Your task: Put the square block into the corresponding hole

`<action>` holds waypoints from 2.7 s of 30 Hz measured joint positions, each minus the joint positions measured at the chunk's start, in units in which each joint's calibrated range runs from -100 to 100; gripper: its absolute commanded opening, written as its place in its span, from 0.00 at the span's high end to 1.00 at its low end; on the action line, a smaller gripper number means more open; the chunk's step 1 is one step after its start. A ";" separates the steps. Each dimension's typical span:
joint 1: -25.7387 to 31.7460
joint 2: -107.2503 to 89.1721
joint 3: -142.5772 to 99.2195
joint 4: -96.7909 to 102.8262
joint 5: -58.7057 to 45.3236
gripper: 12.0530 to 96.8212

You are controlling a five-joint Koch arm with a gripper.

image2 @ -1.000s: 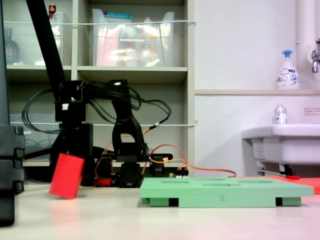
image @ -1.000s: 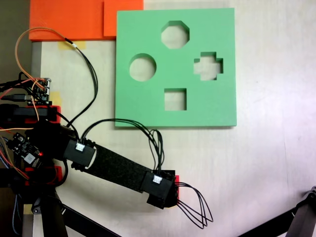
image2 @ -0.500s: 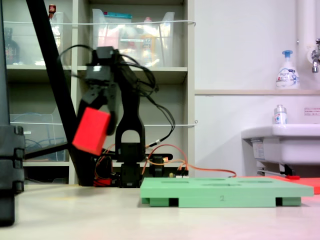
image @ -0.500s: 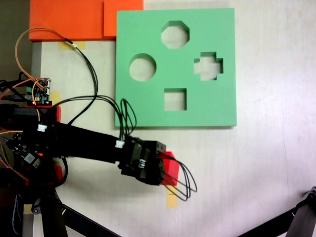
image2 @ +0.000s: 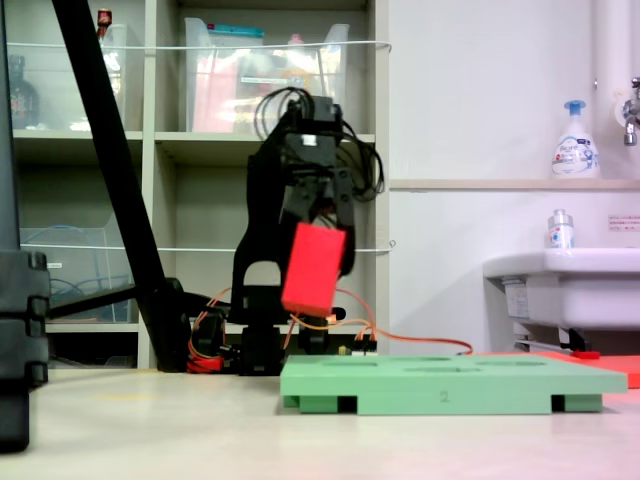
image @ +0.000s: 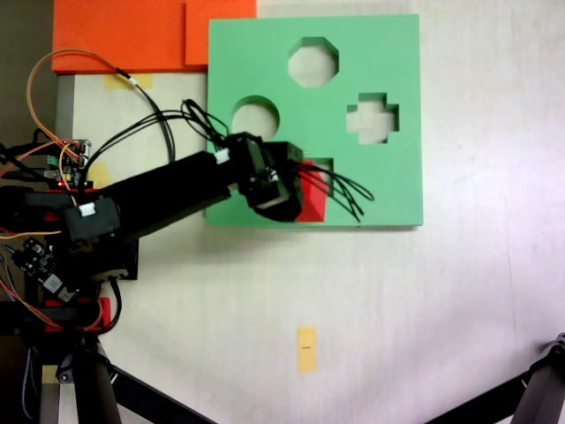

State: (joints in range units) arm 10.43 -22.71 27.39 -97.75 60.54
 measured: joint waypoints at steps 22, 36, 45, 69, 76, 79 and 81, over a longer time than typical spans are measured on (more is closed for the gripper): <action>3.17 25.58 10.49 0.00 0.63 0.94; 4.59 29.00 11.95 -0.39 4.05 0.94; 4.88 25.58 3.53 -0.20 5.47 0.94; 4.10 31.60 3.43 -0.20 3.61 0.52; 3.91 30.92 2.84 -0.29 2.54 0.18; 4.10 24.21 2.65 -0.29 2.54 0.17; 4.54 16.83 2.65 -0.29 2.34 0.17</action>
State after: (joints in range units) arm 14.97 -5.88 30.03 -98.04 62.88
